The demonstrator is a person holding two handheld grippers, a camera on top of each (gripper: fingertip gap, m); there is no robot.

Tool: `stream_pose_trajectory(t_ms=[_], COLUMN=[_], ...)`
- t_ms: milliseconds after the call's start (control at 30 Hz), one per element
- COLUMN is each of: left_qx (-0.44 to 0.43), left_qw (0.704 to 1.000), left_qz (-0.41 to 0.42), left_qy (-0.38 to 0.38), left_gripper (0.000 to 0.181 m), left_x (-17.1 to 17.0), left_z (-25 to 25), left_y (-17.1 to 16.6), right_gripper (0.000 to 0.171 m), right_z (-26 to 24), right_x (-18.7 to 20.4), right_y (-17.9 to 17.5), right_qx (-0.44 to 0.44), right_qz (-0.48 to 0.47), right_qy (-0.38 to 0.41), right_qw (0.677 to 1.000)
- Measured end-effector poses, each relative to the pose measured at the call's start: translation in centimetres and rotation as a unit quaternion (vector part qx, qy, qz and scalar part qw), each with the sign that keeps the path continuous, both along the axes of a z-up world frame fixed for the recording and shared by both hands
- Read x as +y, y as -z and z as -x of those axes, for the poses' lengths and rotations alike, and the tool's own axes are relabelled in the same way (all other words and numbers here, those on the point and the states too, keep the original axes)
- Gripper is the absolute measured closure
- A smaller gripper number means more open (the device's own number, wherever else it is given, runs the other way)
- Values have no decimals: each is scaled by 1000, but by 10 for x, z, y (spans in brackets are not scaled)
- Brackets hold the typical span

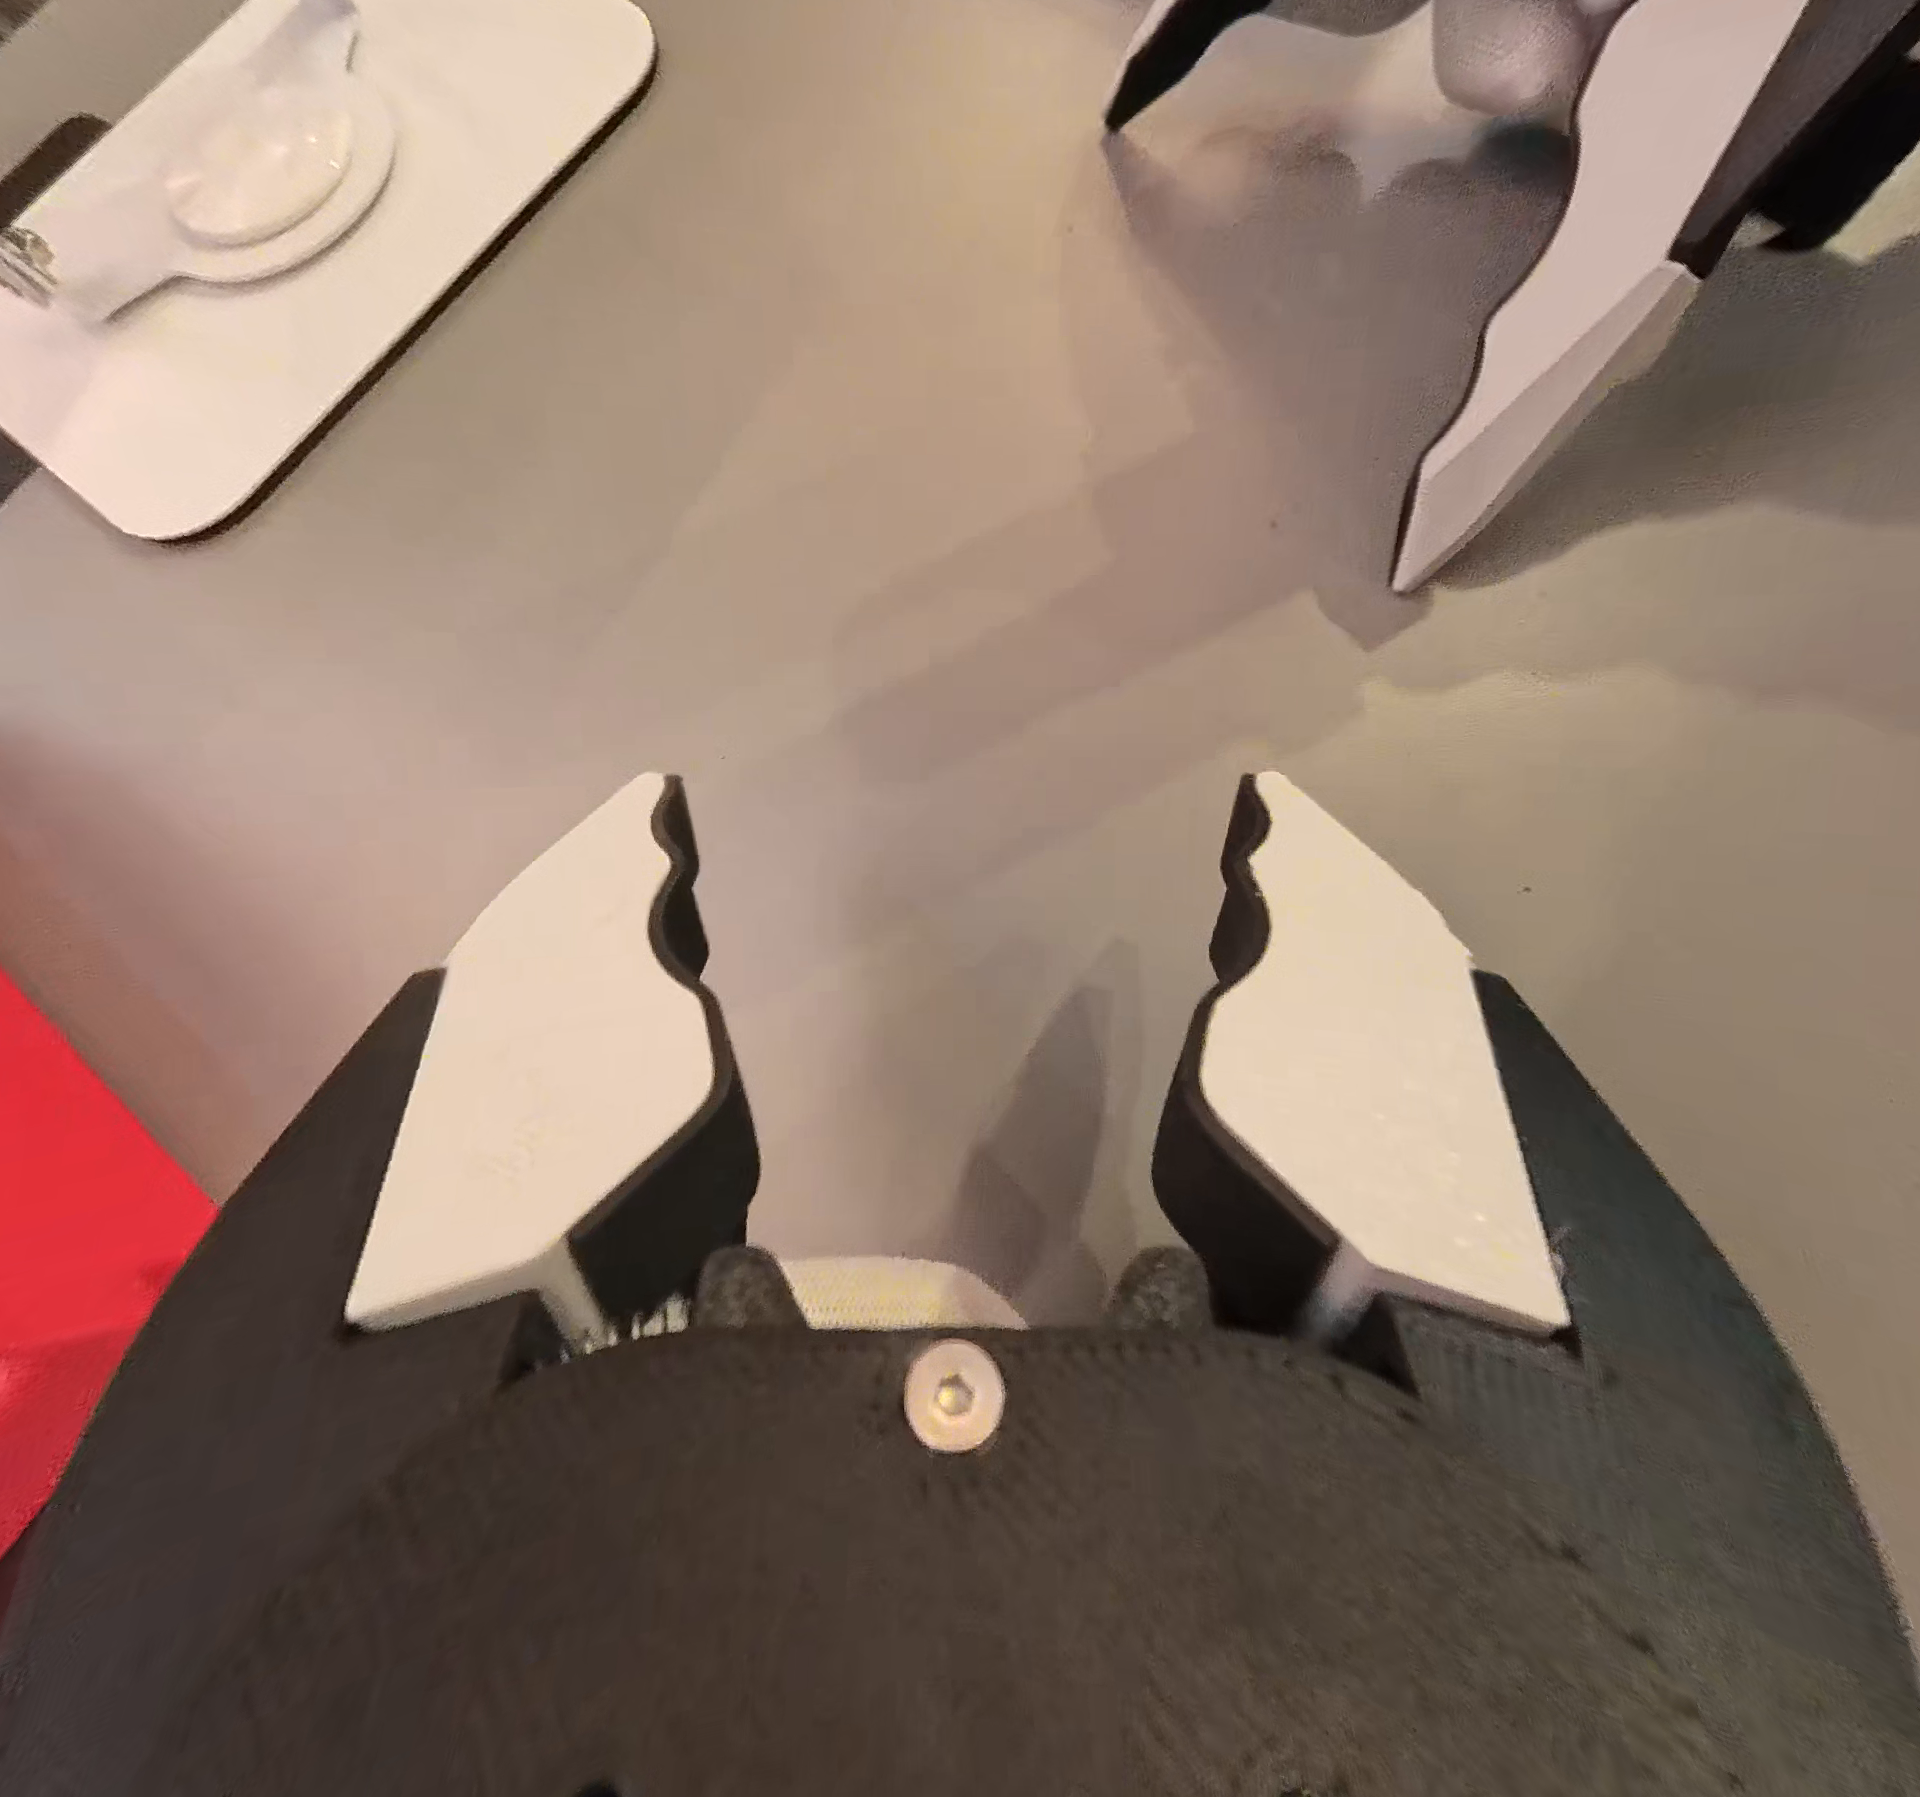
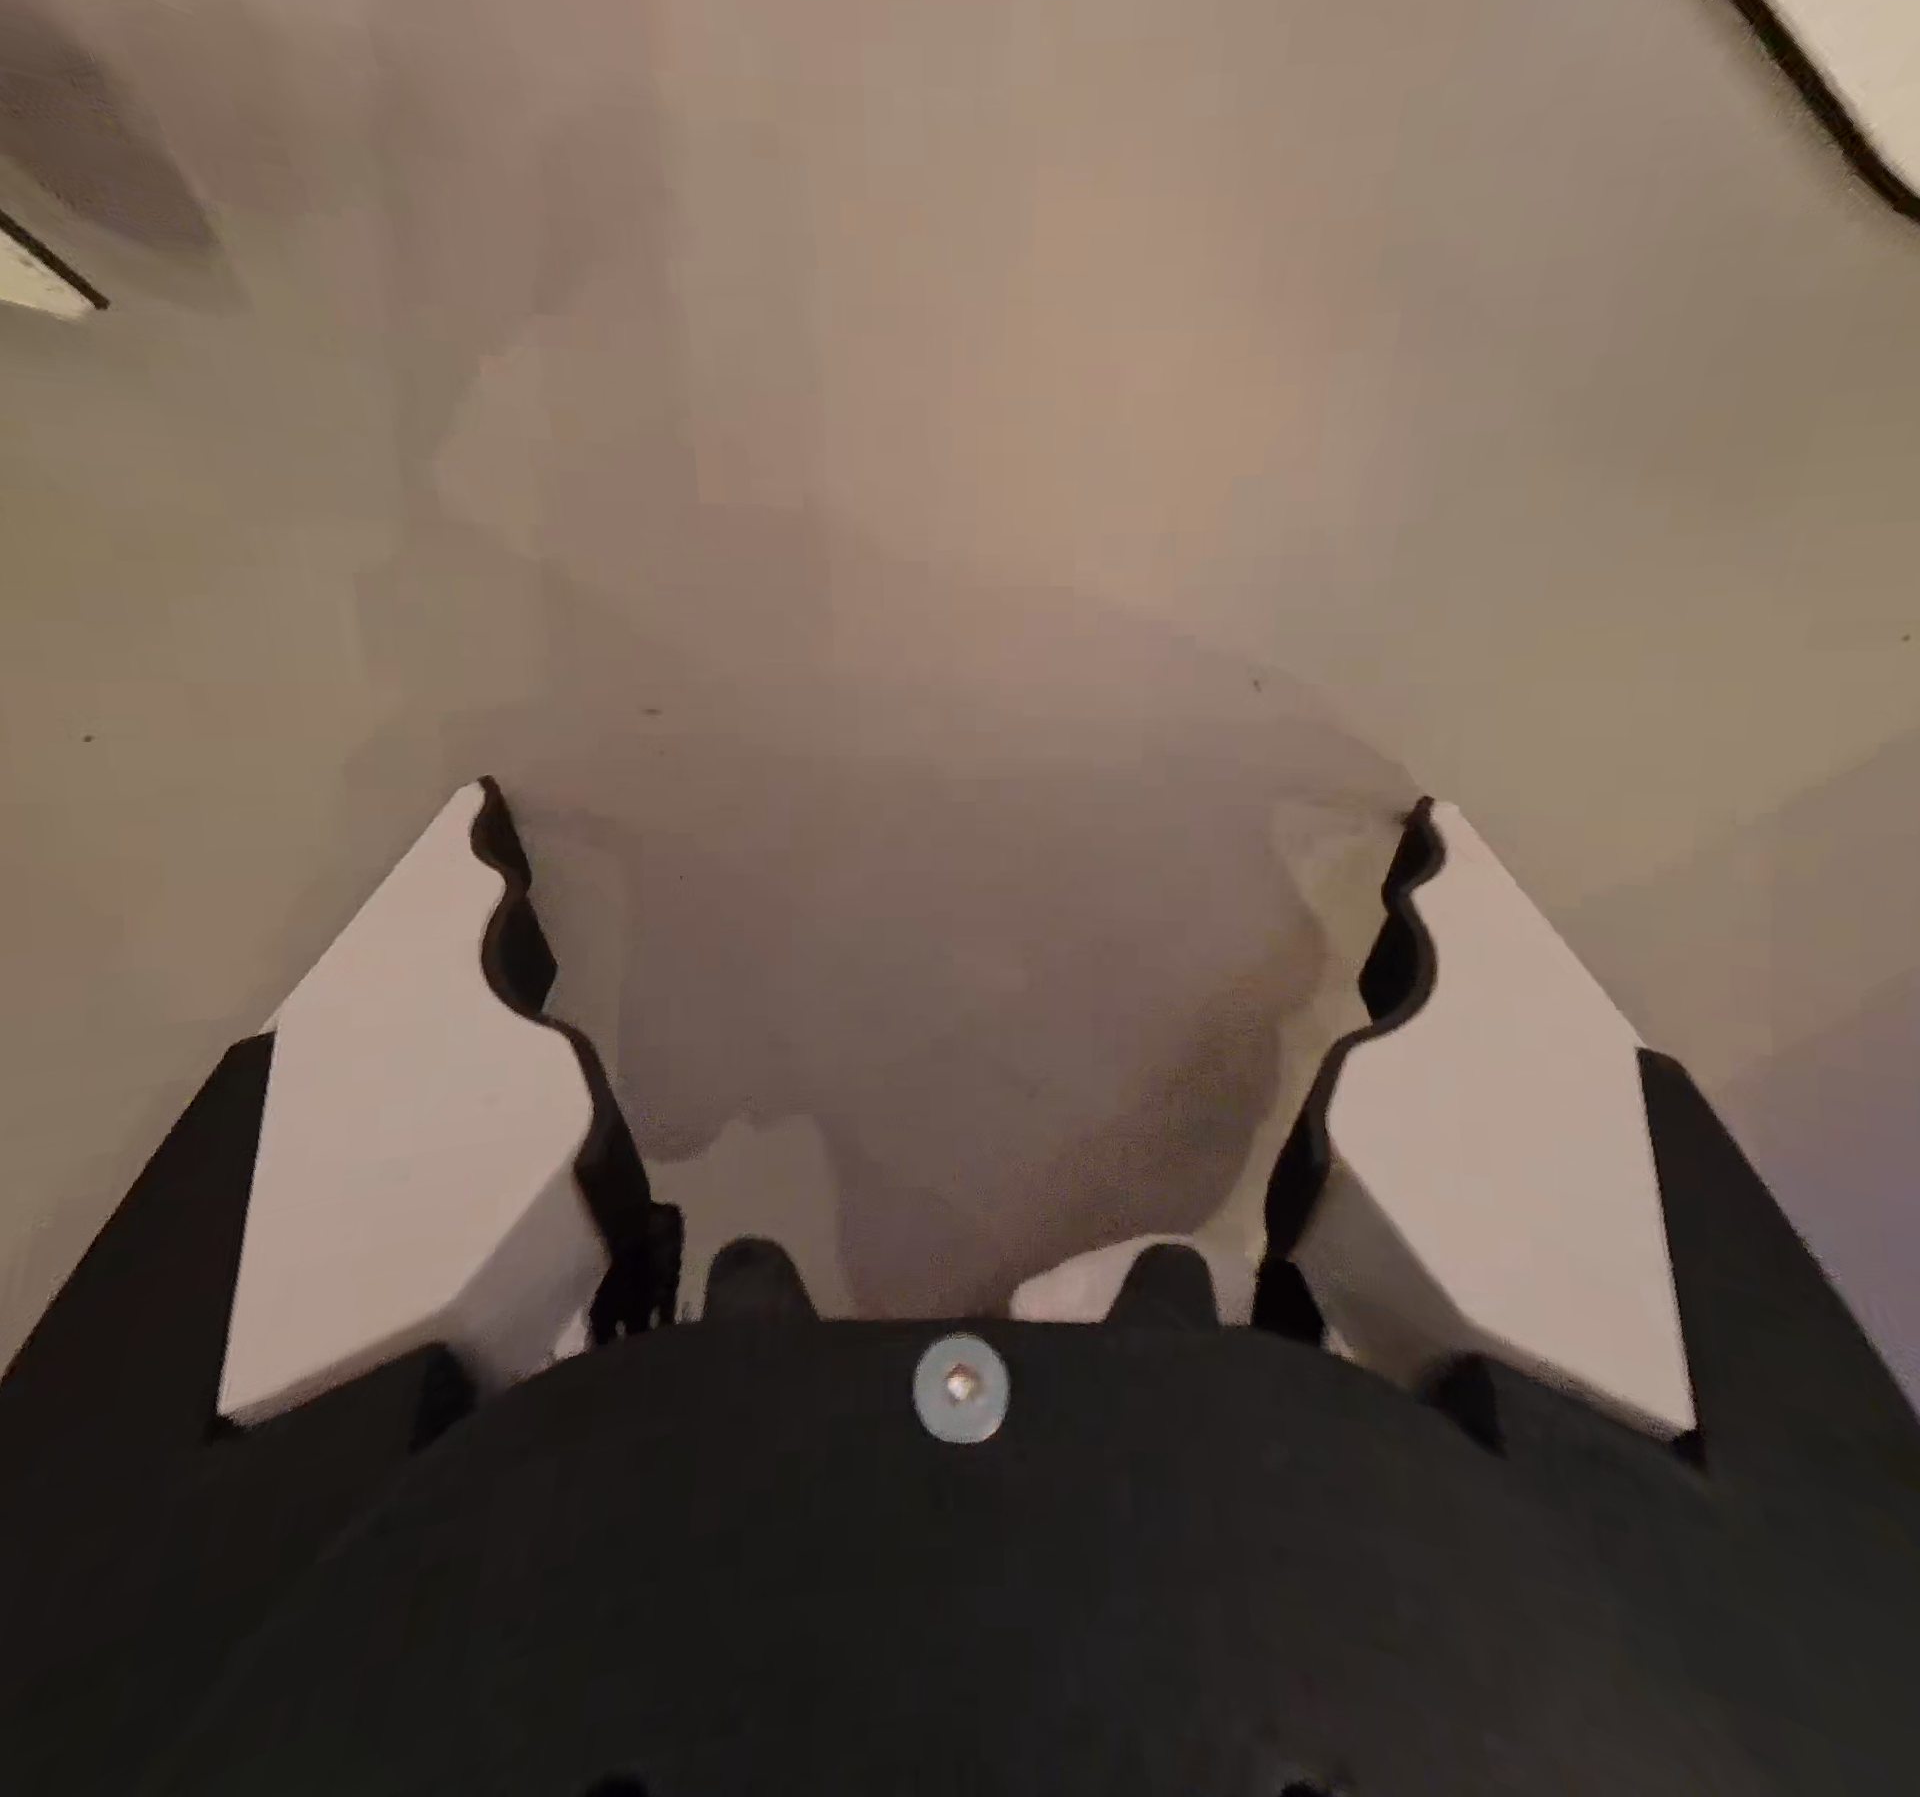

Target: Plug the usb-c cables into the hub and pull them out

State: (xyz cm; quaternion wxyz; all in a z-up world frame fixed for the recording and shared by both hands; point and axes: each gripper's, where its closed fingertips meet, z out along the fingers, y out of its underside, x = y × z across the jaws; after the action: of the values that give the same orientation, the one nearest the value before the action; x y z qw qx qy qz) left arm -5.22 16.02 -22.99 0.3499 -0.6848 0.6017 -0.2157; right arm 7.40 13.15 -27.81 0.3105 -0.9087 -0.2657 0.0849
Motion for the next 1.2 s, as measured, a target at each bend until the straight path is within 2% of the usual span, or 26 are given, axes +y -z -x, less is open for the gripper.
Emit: stream_pose_trajectory(t_ms=[167,300,367,767,933,1200], left_qx=[-3,5,2,26,24,16], left_qw=[999,999,999,998,998,998], left_qz=[41,48,51,57,56,53], left_qy=[-7,-4,-5,3,-9,-22], left_gripper=[85,83,83,83,84,85], left_x=[4,5,6,3,4,3], left_z=[4,4,1,-7,1,13], left_y=[7,11,13,25,22,18], right_gripper=[31,25,12,12,12,12], right_z=[10,4,0,-11,-21,-19], right_x=[6,5,6,8,13,13], right_y=[-7,-2,-1,0,-3,-4], right_qx=[-2,13,20,14,8,10], right_qz=[-35,-14,-3,-25,-52,-57], right_qy=[-6,11,14,40,84,78], right_qw=[999,1000,1000,999,995,995])
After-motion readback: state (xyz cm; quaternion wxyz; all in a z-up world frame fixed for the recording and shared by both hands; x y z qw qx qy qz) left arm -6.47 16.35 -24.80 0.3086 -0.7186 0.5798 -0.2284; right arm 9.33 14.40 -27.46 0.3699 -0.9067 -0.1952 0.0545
